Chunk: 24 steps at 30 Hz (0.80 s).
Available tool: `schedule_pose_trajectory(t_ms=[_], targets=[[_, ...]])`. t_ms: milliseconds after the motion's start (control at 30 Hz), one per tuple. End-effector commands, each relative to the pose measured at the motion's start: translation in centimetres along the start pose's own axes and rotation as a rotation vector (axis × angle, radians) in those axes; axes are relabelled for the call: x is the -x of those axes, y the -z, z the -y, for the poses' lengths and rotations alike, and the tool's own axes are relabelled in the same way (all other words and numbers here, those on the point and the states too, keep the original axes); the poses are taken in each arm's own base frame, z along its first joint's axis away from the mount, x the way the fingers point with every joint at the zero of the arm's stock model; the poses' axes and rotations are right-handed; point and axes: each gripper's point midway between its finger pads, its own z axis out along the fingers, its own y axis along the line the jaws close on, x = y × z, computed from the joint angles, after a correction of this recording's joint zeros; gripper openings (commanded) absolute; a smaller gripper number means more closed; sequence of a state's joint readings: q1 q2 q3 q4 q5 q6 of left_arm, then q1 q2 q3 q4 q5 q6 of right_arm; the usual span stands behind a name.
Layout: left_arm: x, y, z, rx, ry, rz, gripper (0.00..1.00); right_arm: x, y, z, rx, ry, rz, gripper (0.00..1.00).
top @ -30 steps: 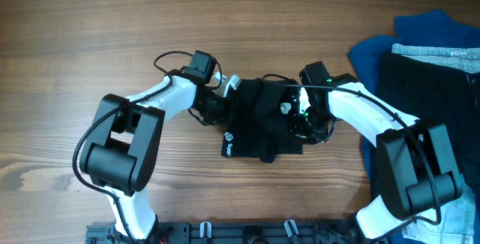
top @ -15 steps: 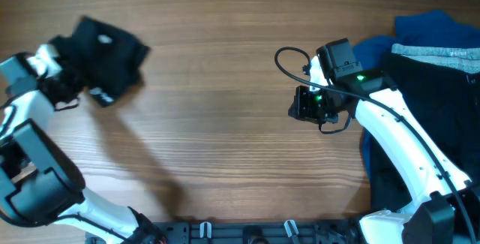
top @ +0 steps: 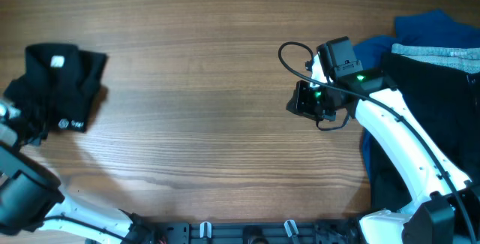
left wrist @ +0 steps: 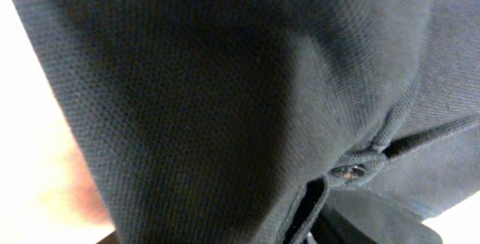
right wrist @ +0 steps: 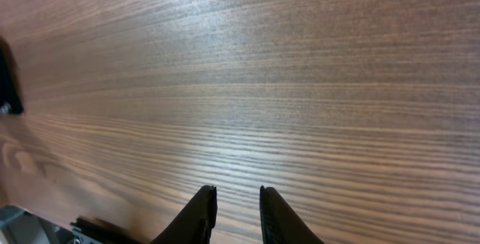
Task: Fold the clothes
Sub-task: 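Carry the folded bundle left with the left gripper and set it down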
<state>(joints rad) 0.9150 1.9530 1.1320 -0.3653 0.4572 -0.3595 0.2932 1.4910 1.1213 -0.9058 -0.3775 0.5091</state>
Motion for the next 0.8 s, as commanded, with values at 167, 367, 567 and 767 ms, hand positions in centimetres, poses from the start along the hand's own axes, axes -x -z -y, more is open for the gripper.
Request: schedule_pose_trajectory(t_ms=[167, 367, 567, 767], targets=[[1.6, 7.4, 0.8, -0.106, 0.113, 0.07, 0.85, 1.0, 0.4, -0.9, 0.034, 0.003, 0.037, 0.27], [0.9, 7.7, 0.0, -0.052, 0.129, 0.057, 0.98, 1.4, 0.5, -1.1, 0.044, 0.009, 0.053, 0.28], [-2.1, 7.9, -1.5, 0.017, 0.209, -0.053, 1.0, 1.7, 0.5, -1.3, 0.051, 0.016, 0.066, 0.3], [-5.2, 9.4, -1.5, 0.042, 0.192, -0.155, 1.0, 2.1, 0.5, -1.5, 0.059, 0.023, 0.081, 0.32]])
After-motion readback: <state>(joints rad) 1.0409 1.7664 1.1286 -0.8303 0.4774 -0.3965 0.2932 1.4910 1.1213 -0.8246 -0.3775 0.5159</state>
